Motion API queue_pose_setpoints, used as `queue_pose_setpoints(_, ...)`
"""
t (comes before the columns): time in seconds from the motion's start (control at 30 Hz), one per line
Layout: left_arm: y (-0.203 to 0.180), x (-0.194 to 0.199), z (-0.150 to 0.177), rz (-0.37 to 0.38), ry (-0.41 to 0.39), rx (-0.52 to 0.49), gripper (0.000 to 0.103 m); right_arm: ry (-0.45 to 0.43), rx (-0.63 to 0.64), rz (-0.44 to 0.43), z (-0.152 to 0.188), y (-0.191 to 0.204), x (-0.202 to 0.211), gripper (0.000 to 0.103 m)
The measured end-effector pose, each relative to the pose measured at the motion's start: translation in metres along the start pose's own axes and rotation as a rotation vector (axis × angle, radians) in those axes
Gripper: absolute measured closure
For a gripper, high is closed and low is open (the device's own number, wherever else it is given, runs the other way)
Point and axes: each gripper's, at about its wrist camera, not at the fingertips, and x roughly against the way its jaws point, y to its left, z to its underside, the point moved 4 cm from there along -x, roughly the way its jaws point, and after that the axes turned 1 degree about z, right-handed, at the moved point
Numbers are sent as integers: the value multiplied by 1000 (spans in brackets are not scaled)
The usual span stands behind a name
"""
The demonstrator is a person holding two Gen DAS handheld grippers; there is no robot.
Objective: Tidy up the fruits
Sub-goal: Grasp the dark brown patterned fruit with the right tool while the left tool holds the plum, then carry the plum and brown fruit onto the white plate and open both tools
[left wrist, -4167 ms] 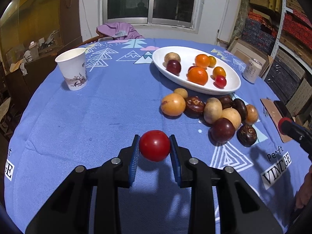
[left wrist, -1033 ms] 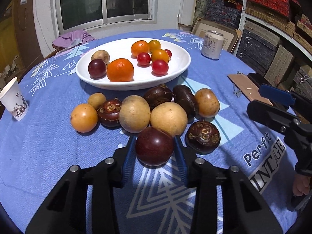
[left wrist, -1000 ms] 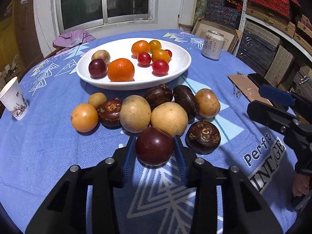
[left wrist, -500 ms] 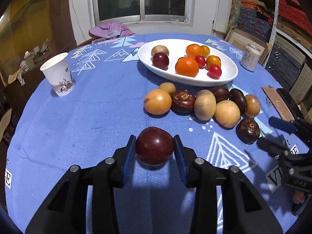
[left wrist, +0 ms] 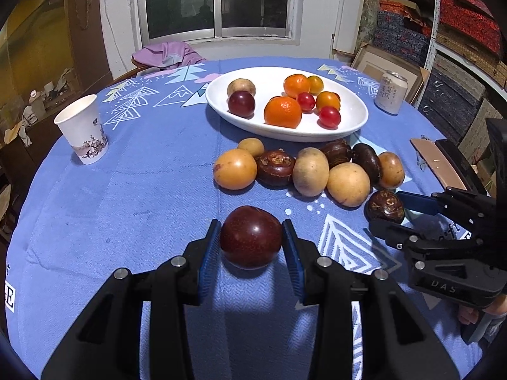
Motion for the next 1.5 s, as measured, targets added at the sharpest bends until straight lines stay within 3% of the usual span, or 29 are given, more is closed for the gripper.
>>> queue_pose_setpoints(0.23, -2, -4, 3, 5, 17, -4, 64, 14, -6, 9, 0, -1, -3, 60)
queue_pose_setpoints(0.4, -3, -5, 4, 3, 18, -8, 64, 8, -6, -1, -1, -1, -2, 61)
queue_pose_setpoints(0.67, -2, 12, 1, -61, -56, 0, 64, -142, -41, 1, 5, -7, 48, 61)
queue_pose_setpoints(0.83, 3, 31, 6, -44, -86, 42, 64, -151, -89, -28, 19, -12, 61, 61)
queue_pose_setpoints(1.0, 5, 42, 15, -27, -63, 49, 64, -187, -136, -57, 16, -25, 79, 61)
queue_pose_setpoints(1.17, 3, 47, -30, -50, -95, 21, 64, -258, -166, -43, -25, -48, 108, 61)
queue_pose_setpoints(1.33, -6, 46, -89, -15, -143, 31, 65, -364, -175, -16, -87, -65, 136, 61)
queue_pose_setpoints(1.5, -13, 20, -131, 15, -142, 62, 64, -369, -191, -36, -127, -73, 119, 61)
